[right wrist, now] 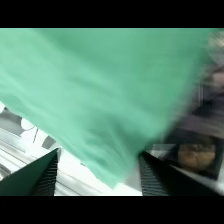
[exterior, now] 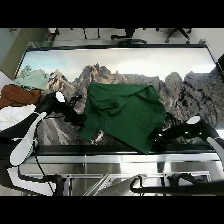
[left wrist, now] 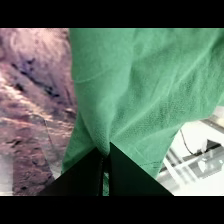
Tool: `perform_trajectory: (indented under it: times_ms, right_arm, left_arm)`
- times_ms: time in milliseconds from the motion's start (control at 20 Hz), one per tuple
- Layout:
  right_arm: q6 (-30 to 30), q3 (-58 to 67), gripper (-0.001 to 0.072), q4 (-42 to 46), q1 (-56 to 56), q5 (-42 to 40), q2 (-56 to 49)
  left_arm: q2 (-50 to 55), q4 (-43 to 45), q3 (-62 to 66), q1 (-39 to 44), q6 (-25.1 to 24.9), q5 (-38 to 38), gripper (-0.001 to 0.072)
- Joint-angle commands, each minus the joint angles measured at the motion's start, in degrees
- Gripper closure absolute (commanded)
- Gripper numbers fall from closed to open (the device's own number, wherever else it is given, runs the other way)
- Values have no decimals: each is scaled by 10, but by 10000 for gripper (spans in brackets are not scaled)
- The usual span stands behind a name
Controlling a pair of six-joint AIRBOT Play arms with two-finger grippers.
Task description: Fold the shirts.
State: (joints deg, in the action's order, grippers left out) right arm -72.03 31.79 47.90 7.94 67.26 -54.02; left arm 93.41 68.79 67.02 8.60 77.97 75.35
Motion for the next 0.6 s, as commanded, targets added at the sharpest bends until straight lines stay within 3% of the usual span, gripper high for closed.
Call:
perform_trajectory:
  times_ms: [0, 50, 100, 300, 400, 550]
  right_arm:
    - [7, -15, 447, -28, -75, -79, -12]
    - [14, -15, 637, -33, -85, -84, -12]
    - [17, -12, 695, -36, -87, -82, -12]
    - [33, 85, 692, -26, -53, 22, 39]
    - [33, 203, 692, -26, -1, 75, 88]
    - [33, 438, 692, -30, 81, 93, 134]
  left_arm:
    - [1, 0, 14, 1, 1, -6, 692]
    - [1, 1, 22, 1, 1, -4, 692]
    - [1, 0, 32, 1, 1, 3, 692]
    - [-50, -7, 92, -1, 1, 47, 693]
    - [-112, -69, 146, -13, 0, 57, 693]
    - [-216, -213, 261, -48, 3, 36, 693]
